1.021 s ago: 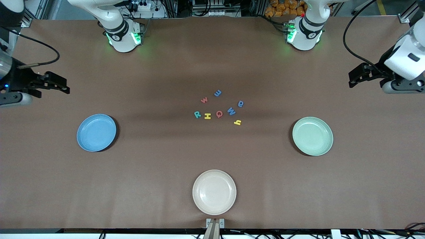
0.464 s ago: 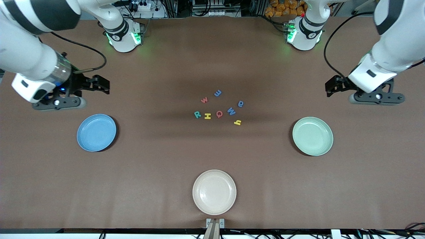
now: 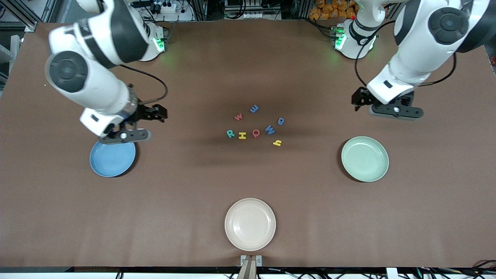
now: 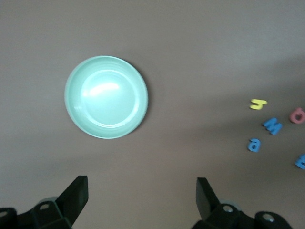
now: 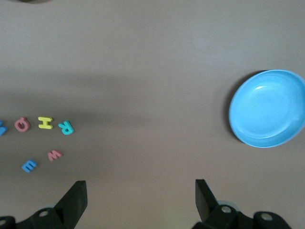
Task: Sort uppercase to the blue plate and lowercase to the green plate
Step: 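Move the right gripper and the left gripper toward the foam letters, then lower the right gripper to the teal R while the left gripper nears the blue a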
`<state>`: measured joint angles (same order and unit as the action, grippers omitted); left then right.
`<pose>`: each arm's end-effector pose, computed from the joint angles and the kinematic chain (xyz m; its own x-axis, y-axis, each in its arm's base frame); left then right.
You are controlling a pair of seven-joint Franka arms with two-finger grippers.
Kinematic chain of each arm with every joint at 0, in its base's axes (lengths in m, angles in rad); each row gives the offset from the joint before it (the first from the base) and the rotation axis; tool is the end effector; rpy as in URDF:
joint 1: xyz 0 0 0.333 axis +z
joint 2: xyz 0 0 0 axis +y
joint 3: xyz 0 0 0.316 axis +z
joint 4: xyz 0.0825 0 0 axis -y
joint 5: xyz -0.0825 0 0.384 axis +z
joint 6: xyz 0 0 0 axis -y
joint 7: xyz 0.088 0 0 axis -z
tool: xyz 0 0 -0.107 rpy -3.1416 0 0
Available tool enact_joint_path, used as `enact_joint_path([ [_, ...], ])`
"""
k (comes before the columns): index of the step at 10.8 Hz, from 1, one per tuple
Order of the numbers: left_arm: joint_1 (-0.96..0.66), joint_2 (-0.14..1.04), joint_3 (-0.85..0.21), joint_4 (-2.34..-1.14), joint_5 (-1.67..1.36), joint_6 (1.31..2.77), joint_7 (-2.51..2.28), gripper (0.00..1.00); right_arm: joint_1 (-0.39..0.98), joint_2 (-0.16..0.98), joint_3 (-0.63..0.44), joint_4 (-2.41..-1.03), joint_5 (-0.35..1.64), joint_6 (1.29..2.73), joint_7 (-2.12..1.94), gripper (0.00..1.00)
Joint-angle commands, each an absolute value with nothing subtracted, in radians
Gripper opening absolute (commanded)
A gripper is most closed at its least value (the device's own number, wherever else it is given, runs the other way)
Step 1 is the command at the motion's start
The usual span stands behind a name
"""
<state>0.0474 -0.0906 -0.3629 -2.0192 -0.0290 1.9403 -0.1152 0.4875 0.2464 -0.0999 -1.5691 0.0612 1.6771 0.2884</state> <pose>0.5041 -0.1711 0.4888 0.9822 -0.1875 0.0066 -0.1875 -0.9823 -0.0043 0.5713 0.2458 0.4889 0.9860 0.0885 -0.1411 0.0901 -0.9959 0.0053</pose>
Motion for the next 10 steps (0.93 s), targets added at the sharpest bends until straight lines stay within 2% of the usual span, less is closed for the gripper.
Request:
enact_joint_path([
  [1,0.052,-0.114,-0.417,-2.130,-0.089,2.053,-0.095,1.00,0.538,0.233,-0.104,-1.661,0.063,1.799,0.357,1.00],
  [6,0.051,-0.005,-0.520,-2.164,-0.081,2.195,-0.095,1.00,0.592,0.305,-0.098,-1.802,0.071,2.090,0.388,1.00],
  [10,0.028,0.086,-0.557,-2.166,-0.074,2.279,-0.100,1.00,0.635,0.428,-0.060,-1.807,0.124,2.235,0.397,1.00],
])
